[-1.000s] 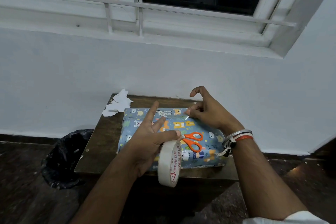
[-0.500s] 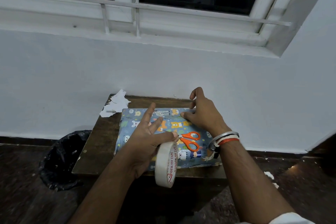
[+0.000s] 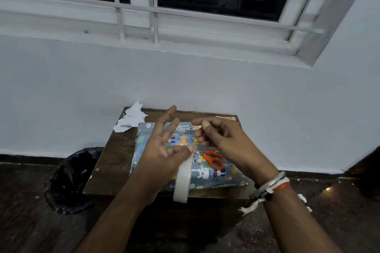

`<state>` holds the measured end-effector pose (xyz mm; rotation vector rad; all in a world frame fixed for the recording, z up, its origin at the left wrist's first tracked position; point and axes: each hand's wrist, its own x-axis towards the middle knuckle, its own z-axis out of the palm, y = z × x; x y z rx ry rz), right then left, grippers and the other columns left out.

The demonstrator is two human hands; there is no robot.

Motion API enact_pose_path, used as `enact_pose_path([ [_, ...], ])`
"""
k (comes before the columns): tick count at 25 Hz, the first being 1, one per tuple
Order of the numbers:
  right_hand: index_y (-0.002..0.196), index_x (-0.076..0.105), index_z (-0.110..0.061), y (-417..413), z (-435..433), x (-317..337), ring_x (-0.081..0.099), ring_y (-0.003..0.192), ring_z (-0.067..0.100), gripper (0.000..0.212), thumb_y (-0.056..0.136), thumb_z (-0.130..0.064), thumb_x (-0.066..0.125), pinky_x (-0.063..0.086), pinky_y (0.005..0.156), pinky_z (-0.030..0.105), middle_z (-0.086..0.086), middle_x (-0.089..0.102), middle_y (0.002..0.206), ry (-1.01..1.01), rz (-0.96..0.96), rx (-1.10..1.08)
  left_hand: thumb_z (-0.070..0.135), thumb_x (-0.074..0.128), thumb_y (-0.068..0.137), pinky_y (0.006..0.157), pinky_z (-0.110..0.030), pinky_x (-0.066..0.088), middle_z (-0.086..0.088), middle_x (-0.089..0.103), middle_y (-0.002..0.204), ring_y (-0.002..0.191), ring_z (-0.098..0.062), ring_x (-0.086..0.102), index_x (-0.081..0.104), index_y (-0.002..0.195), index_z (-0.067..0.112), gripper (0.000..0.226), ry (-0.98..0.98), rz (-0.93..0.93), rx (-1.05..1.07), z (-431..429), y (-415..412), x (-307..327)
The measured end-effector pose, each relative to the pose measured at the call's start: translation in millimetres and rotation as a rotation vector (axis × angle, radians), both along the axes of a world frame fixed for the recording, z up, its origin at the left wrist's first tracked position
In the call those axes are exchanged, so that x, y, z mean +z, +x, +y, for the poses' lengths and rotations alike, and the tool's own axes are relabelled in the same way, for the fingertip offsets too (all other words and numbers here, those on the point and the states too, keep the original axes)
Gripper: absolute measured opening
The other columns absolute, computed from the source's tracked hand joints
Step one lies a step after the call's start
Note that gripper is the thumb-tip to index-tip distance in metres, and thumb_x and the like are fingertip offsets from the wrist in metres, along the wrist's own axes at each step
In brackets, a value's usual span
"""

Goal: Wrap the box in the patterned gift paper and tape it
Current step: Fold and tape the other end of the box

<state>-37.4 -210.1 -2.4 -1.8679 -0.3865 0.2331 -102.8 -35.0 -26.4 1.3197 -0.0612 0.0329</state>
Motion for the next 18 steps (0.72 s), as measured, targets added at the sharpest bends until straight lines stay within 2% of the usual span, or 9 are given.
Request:
enact_pose_path([
  [3,0.113,0.077,-0.022,-22.3,-4.3,10.5,0.075,0.098,0.02,0.045,0.092,-0.058,0.059,0.055,0.101,0.054,0.001,0.077,0.1,-0.011,0.095,0.061,-0.006,0.07,0.091,0.098,-0.049,0.057,0.021,0.04,0.157,0.089,-0.037,0.075,0.038,0.143,0.061,0.09,0.118,-0.07,0.018,2.0,-6.4,0.5],
  [4,0.111,0.078,-0.022,-23.8,-4.6,12.5,0.075,0.098,0.021,0.047,0.089,-0.06,0.061,0.055,0.1,0.054,0.001,0.078,0.101,-0.028,0.099,0.068,-0.007,0.07,0.09,0.096,-0.046,0.058,0.022,0.041,0.156,0.087,-0.042,0.073,0.037,0.143,0.061,0.091,0.154,-0.091,0.026,2.5,-7.2,0.1],
  [6,0.1,0.08,-0.019,-24.4,-3.6,15.3,0.074,0.094,0.025,0.045,0.086,-0.059,0.066,0.058,0.095,0.055,0.002,0.078,0.1,-0.045,0.118,0.085,-0.009,0.07,0.089,0.093,-0.038,0.06,0.023,0.041,0.156,0.093,-0.036,0.074,0.035,0.146,0.058,0.094,0.208,-0.14,0.039,2.6,-8.0,-0.3],
  [8,0.092,0.081,-0.013,-22.7,-2.3,15.9,0.071,0.074,0.019,0.038,0.086,-0.05,0.073,0.059,0.076,0.041,0.004,0.078,0.088,-0.054,0.133,0.098,-0.013,0.068,0.088,0.088,-0.032,0.059,0.024,0.04,0.156,0.115,-0.034,0.068,0.034,0.148,0.054,0.096,0.239,-0.195,0.057,2.6,-7.5,-0.8],
  [9,0.092,0.08,-0.011,-22.7,-1.8,16.2,0.066,0.064,0.012,0.031,0.087,-0.041,0.076,0.054,0.065,0.032,0.004,0.076,0.078,-0.059,0.14,0.101,-0.015,0.067,0.088,0.085,-0.032,0.058,0.025,0.041,0.155,0.116,-0.036,0.067,0.034,0.148,0.053,0.097,0.246,-0.209,0.063,2.6,-7.1,-1.2],
  [11,0.093,0.079,-0.007,-21.4,-1.3,15.1,0.059,0.053,0.005,0.02,0.089,-0.026,0.079,0.045,0.053,0.02,0.007,0.072,0.069,-0.055,0.157,0.104,-0.015,0.068,0.087,0.079,-0.04,0.055,0.027,0.044,0.153,0.091,-0.045,0.069,0.033,0.149,0.053,0.098,0.253,-0.209,0.062,2.4,-6.1,-2.3],
  [13,0.093,0.078,-0.003,-20.1,-1.2,13.3,0.056,0.051,0.005,0.016,0.089,-0.018,0.079,0.043,0.05,0.017,0.019,0.072,0.075,-0.025,0.155,0.111,-0.012,0.069,0.087,0.077,-0.047,0.056,0.026,0.047,0.151,0.078,-0.049,0.067,0.033,0.149,0.052,0.096,0.278,-0.194,0.059,2.7,-6.2,-3.2],
  [16,0.091,0.075,-0.002,-21.6,2.6,8.3,0.055,0.05,0.003,0.01,0.092,-0.012,0.075,0.043,0.051,0.015,0.01,0.071,0.073,-0.019,0.041,0.111,-0.008,0.071,0.088,0.078,-0.037,0.057,0.016,0.059,0.14,0.072,-0.03,0.071,0.041,0.145,0.051,0.087,0.287,-0.113,0.035,2.4,-6.1,-2.8],
  [18,0.09,0.075,-0.011,-23.7,6.8,3.1,0.067,0.059,0.014,0.006,0.094,-0.015,0.075,0.054,0.059,0.027,0.005,0.073,0.076,-0.062,-0.08,0.086,-0.003,0.073,0.088,0.081,-0.029,0.058,0.008,0.065,0.131,0.079,-0.015,0.073,0.047,0.14,0.052,0.079,0.269,-0.032,0.02,1.6,-6.0,-2.6],
])
